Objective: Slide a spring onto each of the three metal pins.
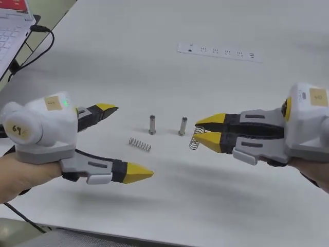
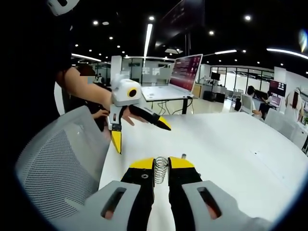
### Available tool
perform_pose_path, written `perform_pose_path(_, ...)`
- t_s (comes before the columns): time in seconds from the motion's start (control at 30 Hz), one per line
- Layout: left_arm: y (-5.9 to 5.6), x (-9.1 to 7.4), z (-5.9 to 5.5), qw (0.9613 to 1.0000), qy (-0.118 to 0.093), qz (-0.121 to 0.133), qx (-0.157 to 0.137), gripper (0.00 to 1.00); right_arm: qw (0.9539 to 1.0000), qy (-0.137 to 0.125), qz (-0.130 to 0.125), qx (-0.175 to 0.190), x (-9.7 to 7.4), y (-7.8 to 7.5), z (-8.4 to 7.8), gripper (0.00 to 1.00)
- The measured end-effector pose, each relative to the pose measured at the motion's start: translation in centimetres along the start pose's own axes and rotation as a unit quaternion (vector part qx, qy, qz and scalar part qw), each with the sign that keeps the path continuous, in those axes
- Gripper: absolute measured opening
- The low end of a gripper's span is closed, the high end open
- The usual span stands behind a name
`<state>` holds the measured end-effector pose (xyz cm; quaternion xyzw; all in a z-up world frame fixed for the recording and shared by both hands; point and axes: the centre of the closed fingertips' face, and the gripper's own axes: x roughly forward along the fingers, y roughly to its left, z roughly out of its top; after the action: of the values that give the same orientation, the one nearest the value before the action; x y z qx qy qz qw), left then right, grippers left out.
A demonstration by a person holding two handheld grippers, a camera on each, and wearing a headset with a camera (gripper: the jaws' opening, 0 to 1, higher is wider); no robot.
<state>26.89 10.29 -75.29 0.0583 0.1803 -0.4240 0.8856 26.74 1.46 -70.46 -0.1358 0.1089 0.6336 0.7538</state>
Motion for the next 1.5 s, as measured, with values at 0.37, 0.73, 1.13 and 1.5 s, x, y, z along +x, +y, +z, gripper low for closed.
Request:
perform_pose_path(0.37,0.9,-1.3,-1.0,0.9996,-0.001,0.021,-0.017,0.98,0.9997,0.018,-0.015,-0.01,0.1,-1.0,-0.8,0.07)
perform_pose_path(0.73,0.9,-1.6,-1.7,0.9994,0.004,0.026,-0.022,0.98,0.9994,0.022,-0.01,-0.026,1.4,-1.7,-0.5,0.07)
perform_pose_path(1.13,1.0,-2.0,-1.9,0.9991,0.003,0.031,-0.028,0.98,0.9987,0.041,-0.019,-0.022,2.7,-3.1,-2.5,0.07)
perform_pose_path(1.5,0.9,-2.0,-2.2,0.999,0.006,0.033,-0.031,0.98,0.9979,0.034,-0.054,-0.014,3.4,-5.8,-1.9,0.07)
